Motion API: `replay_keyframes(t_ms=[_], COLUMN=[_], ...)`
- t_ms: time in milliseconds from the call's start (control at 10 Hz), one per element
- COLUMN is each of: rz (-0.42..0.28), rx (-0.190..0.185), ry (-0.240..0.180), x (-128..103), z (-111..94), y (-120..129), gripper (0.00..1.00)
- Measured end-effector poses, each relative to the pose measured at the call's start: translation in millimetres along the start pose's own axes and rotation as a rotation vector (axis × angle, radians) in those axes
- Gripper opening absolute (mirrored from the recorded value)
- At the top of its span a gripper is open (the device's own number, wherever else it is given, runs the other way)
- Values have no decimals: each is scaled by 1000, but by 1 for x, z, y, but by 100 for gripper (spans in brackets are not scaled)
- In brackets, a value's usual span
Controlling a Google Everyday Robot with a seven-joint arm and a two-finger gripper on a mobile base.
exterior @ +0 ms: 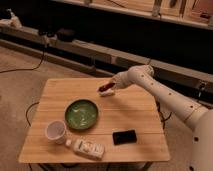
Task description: Place the pepper on the white sponge
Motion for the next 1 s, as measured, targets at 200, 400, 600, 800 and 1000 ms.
replay_keyframes(t_ms=[200, 400, 600, 800, 1000], rz=[53, 84, 87, 79, 73], rx=[-14, -23, -24, -23, -24], ry=[15, 25, 21, 23, 28], x=[18, 27, 28, 30, 33], z=[-3, -3, 0, 7, 13], y=[3, 1, -3, -8, -10], gripper=[10, 10, 10, 10, 10])
